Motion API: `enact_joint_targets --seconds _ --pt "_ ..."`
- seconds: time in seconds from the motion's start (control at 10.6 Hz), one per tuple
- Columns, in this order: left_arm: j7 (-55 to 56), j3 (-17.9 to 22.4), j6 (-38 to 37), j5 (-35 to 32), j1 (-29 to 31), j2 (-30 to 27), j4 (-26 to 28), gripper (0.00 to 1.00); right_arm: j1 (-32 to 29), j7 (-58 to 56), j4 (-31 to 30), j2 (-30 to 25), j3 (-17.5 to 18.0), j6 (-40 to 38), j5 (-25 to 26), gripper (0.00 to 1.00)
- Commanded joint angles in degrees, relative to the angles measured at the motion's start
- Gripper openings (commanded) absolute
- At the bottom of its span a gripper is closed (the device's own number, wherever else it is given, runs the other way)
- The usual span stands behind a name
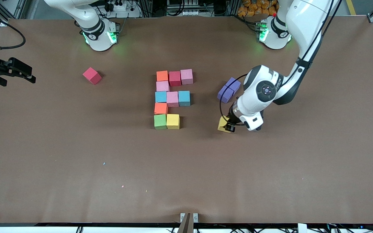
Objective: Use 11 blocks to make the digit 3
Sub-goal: 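Carry the second yellow cube toward the first yellow cube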
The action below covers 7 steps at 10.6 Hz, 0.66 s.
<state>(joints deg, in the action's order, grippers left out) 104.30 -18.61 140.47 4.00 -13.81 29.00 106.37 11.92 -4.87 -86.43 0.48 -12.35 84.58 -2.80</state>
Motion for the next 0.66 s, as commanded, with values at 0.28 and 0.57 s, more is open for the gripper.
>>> enact_joint_targets --seconds 0.28,0.57 --pt "10.38 0.24 -1.78 1.18 -4.29 6.32 -10.65 0.17 2.15 -0.4 6.72 3.91 -1.98 -1.26 -0.62 1.0" --pt "16.53 0.33 -1.69 1.1 -7.19 10.01 -15.22 0.17 3.46 -0.4 6.72 4.0 -2.95 -2.39 -0.45 1.0"
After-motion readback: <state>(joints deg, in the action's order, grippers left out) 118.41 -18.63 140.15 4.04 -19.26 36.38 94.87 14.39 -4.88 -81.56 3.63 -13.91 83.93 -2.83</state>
